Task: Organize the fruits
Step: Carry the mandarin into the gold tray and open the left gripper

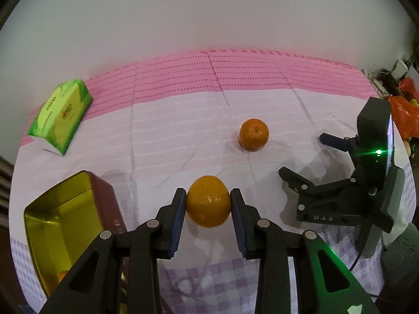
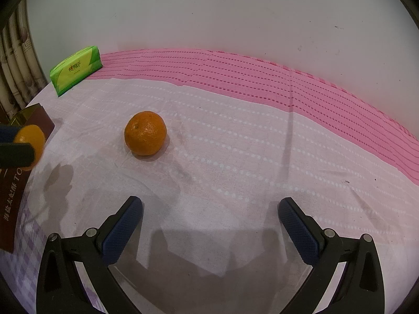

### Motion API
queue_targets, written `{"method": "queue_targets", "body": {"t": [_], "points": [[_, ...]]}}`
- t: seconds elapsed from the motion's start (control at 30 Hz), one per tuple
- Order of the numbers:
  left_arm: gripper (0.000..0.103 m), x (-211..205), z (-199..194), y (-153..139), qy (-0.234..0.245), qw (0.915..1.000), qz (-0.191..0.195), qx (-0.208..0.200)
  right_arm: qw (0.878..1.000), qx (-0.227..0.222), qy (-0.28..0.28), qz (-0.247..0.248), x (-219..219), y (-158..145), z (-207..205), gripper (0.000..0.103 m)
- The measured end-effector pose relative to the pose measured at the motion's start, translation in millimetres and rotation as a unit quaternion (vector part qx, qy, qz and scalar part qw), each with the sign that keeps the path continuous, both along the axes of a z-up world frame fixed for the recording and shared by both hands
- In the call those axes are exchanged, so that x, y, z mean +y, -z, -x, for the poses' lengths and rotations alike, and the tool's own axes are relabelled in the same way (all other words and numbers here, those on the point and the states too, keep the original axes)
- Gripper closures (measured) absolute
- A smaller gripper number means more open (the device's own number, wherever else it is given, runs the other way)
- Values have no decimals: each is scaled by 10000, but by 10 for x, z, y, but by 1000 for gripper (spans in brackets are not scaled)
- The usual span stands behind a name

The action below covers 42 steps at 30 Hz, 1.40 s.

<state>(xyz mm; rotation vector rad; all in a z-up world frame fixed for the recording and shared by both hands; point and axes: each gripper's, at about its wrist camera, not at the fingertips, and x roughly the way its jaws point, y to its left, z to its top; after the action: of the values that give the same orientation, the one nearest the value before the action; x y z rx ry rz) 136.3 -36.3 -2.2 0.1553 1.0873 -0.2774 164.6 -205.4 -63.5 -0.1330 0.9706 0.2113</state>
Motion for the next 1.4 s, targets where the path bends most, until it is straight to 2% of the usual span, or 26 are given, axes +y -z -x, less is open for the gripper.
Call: {"method": "queue_targets", "body": {"t": [0.37,0.77,1.2,1.4], "points": [[72,351,118,-267,-405,9990,55,-184,10000,0,1,0,1,-1,-1,0],[72,1045,134,-412,-1218,9920,-61,-317,10000,-1,2,0,-1,1,2,0],[72,1751,215,-40,-2226,9748,-166,-9,10000,-1,3,0,-2,3,3,0],[72,1862,218,169,-2330,9720,-50,285,10000,-2,4,0,-2,7,5,0]]}}
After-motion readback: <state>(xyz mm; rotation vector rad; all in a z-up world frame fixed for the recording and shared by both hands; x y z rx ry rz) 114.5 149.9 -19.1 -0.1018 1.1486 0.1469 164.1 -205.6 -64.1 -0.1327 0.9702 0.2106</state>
